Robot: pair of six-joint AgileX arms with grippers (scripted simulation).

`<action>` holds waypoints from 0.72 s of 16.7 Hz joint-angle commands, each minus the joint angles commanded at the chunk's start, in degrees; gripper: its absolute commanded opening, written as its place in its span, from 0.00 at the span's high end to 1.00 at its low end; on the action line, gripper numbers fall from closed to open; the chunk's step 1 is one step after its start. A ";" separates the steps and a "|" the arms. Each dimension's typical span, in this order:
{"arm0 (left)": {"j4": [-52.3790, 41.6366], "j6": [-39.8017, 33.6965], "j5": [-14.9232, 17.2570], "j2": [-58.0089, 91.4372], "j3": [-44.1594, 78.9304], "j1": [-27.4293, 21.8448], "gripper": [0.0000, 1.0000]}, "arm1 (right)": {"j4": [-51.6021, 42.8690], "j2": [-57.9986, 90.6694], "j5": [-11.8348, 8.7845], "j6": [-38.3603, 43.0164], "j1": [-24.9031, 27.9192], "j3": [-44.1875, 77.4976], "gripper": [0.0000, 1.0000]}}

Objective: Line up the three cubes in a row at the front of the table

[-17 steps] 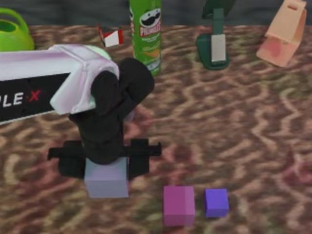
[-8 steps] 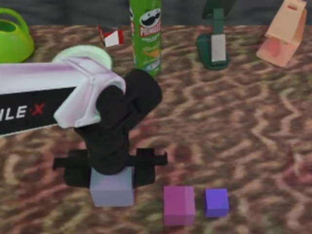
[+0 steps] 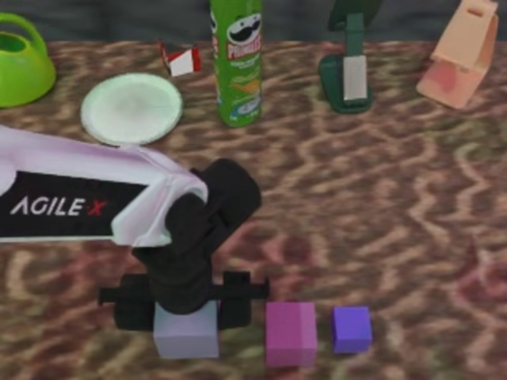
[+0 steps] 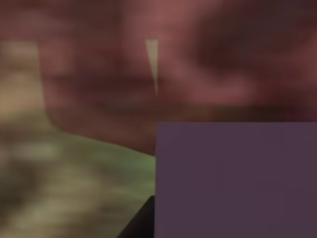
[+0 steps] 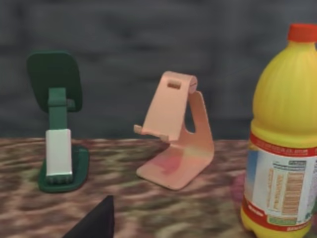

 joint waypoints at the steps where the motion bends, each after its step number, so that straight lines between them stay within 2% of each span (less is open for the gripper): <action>1: 0.00 0.00 0.00 0.00 0.00 0.00 1.00 | 0.00 0.00 0.00 0.00 0.00 0.00 0.00; 3: 0.00 0.00 0.00 0.00 0.00 0.00 1.00 | 0.00 0.00 0.00 0.00 0.00 0.00 0.00; 12: 0.00 0.00 0.00 0.00 0.00 0.00 0.32 | 0.00 0.00 0.00 0.00 0.00 0.00 0.00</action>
